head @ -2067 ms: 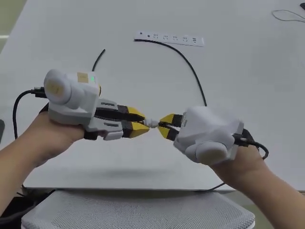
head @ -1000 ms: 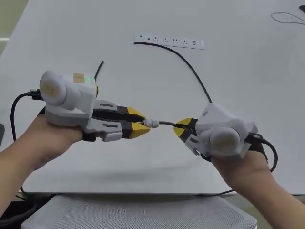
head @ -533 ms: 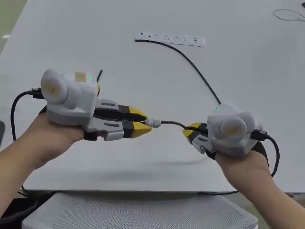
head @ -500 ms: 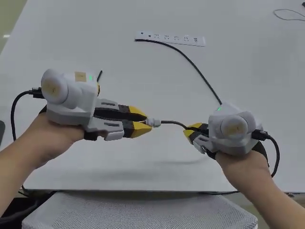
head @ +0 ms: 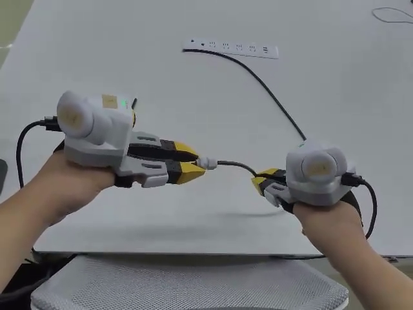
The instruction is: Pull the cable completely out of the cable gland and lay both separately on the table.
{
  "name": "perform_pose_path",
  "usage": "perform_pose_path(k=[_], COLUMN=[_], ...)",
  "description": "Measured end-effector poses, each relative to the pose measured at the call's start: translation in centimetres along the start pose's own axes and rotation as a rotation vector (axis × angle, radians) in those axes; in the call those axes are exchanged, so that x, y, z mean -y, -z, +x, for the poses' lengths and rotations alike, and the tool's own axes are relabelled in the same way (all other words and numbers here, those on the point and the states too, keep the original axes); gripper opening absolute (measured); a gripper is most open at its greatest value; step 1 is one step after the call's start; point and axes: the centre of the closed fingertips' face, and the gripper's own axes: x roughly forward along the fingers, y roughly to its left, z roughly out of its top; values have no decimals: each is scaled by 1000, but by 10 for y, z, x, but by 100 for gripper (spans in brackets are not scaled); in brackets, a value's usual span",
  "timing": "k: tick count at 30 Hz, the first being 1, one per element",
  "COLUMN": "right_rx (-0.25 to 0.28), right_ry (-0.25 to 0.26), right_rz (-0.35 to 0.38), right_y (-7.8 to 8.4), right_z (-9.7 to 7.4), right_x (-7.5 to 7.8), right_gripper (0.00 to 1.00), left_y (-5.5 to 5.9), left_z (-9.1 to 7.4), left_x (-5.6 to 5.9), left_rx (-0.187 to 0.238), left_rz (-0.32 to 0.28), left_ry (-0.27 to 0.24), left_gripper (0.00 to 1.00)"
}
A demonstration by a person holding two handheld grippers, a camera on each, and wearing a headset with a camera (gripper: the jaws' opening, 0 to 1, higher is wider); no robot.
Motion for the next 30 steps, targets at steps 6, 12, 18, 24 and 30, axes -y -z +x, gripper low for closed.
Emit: perform_pose_path(k=[6,12,18,24,30], right_rx=[15,46,100,112,95], right_ry=[-5,-18,-104,-115,-143], right_rz=[-50,-91,-189,-313,-460], right_y=[-3,-14,-42,-64,-72], right_z=[-4,-12,-22,-24,-20], right_x=[-5,-10,-39,-59,-75], right_gripper=[1,9,19,17,13], left_y=[0,1,4,4,4], left_z=[-2,-2,-1,0,0], left_x=[-2,-2,-2,-2,-3], left_rx=[2,-4,-11,-14,-18], left_rz=[-9,-12,-7,-7,-5], left_ry=[-7,-8,-10,-8,-5], left_gripper=[15,15,15,15,15])
